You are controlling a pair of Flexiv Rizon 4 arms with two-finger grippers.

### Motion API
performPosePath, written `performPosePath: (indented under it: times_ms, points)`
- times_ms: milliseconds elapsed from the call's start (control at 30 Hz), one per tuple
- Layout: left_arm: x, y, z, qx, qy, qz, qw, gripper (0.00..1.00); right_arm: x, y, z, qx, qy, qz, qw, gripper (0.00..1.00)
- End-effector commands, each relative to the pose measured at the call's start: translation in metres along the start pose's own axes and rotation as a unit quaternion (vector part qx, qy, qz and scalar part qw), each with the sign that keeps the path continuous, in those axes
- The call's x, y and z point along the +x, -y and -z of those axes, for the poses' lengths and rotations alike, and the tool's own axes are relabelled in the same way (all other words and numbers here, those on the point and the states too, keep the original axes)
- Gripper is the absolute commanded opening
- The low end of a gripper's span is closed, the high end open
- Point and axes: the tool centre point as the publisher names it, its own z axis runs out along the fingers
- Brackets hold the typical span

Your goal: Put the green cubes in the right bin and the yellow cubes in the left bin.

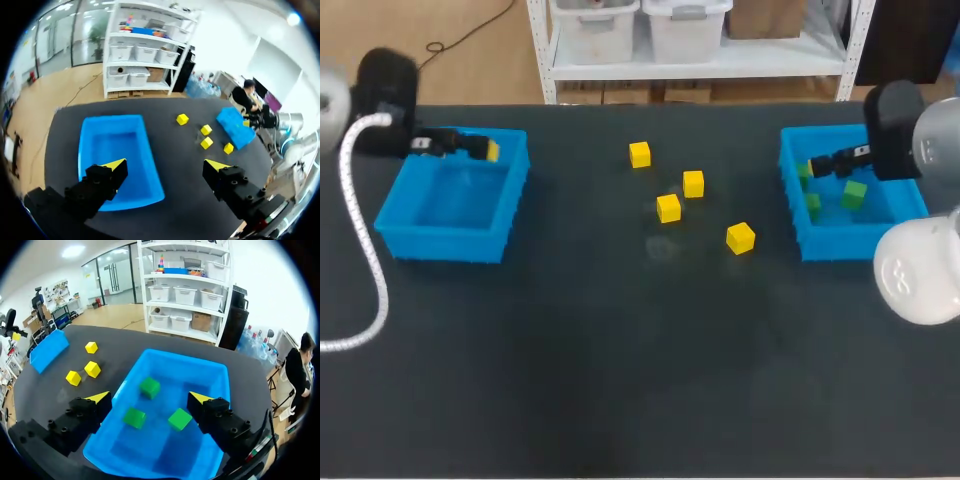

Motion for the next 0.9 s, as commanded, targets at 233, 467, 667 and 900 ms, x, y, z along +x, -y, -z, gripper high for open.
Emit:
performPosePath:
  times_ms: [233, 467, 667, 900]
  points:
    - [-0.051, 0.071, -0.046, -0.03, -0.129, -0.124, 0.983, 1.0, 0.0, -0.002, 0.001, 0.013, -0.001, 0.0, 1.0, 1.0]
    - [-0.053, 0.087, -0.085, -0.04, -0.175, -0.14, 0.974, 1.0, 0.0, -0.002, 0.001, 0.013, -0.001, 0.0, 1.0, 1.0]
    - [-0.051, 0.089, -0.112, -0.062, -0.21, -0.134, 0.966, 1.0, 0.0, -0.002, 0.001, 0.013, -0.001, 0.0, 1.0, 1.0]
    - [-0.046, 0.108, -0.136, -0.051, -0.236, -0.153, 0.958, 1.0, 0.0, -0.002, 0.001, 0.013, -0.001, 0.0, 1.0, 1.0]
